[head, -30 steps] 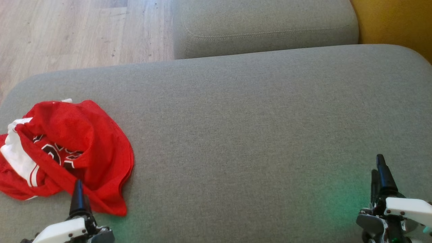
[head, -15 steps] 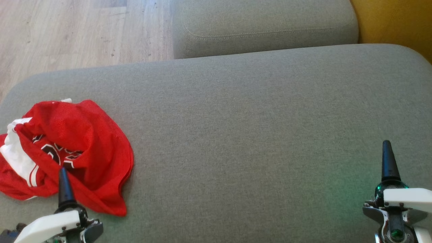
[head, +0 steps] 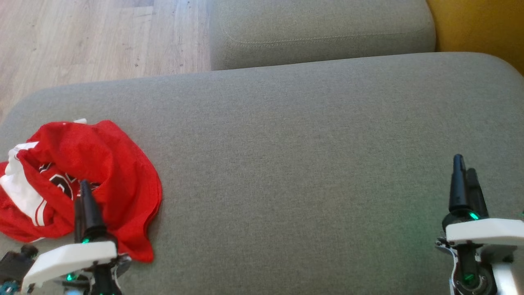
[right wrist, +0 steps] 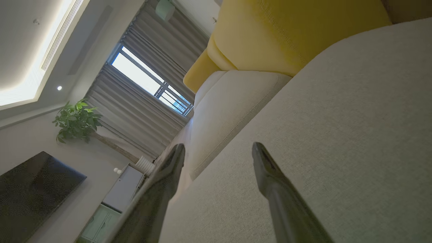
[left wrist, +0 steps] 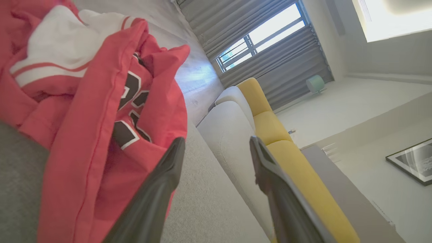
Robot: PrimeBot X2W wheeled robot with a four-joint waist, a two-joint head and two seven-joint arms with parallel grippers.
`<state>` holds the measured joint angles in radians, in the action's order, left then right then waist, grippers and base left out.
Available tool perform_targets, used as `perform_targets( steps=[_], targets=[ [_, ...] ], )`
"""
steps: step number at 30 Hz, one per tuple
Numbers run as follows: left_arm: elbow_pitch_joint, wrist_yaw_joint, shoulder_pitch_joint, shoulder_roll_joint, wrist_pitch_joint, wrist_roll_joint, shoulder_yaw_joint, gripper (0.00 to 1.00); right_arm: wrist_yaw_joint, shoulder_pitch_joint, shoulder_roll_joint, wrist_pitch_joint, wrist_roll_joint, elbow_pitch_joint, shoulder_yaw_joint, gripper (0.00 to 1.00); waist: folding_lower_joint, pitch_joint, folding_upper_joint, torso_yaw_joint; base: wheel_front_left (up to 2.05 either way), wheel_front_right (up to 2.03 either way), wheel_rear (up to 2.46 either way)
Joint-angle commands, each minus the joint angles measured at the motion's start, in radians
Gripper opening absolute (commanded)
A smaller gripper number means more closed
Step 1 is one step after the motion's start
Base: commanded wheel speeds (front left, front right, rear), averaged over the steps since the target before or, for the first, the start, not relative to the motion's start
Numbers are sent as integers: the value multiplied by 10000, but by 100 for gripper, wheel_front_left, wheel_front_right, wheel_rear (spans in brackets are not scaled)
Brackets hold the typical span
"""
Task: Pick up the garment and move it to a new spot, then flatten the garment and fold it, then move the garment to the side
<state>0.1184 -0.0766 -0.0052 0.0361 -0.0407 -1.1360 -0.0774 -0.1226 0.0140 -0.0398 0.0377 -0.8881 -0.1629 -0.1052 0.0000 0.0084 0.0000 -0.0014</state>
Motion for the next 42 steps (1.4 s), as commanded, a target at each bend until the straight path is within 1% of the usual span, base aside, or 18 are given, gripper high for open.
perform_targets(
  steps=[1, 2, 12, 16, 23, 25, 35, 42],
  targets=[
    [-564, 125, -396, 95, -161, 657, 39, 100, -36, 495, -63, 207, 642, 506, 203, 100, 0, 6, 0, -5, 0, 0, 0],
    [-564, 125, -396, 95, -161, 657, 39, 100, -36, 495, -63, 207, 642, 506, 203, 100, 0, 6, 0, -5, 0, 0, 0],
    [-942, 310, -316, 101, -458, 2850, 812, 100, -43, 404, -69, 502, 2552, 612, 565, 100, 0, 9, 0, 20, 0, 0, 0],
    [-914, 254, -290, 104, -576, 3793, 1082, 100, -45, 392, -71, 619, 3334, 618, 721, 100, 0, 7, 0, 18, 0, 0, 0],
    [-889, 295, -243, 109, -784, 5044, 1494, 100, -50, 355, -75, 825, 4538, 759, 922, 100, 0, 14, 0, 7, 0, 0, 0],
    [-839, 260, -229, 151, -874, 5552, 1678, 100, -52, 332, -77, 914, 5055, 809, 986, 100, 0, 19, 0, -1, 0, 0, 0],
    [-863, 555, -203, 331, -1171, 7034, 2168, 100, -58, 272, -83, 1209, 6645, 772, 1042, 100, 0, 37, 0, -70, 0, 0, 0],
    [-921, 892, -251, 531, -1379, 8003, 2569, 100, -63, 293, -87, 1416, 7681, 851, 1087, 100, 0, 53, 0, -139, 0, 0, 0]
  ],
)
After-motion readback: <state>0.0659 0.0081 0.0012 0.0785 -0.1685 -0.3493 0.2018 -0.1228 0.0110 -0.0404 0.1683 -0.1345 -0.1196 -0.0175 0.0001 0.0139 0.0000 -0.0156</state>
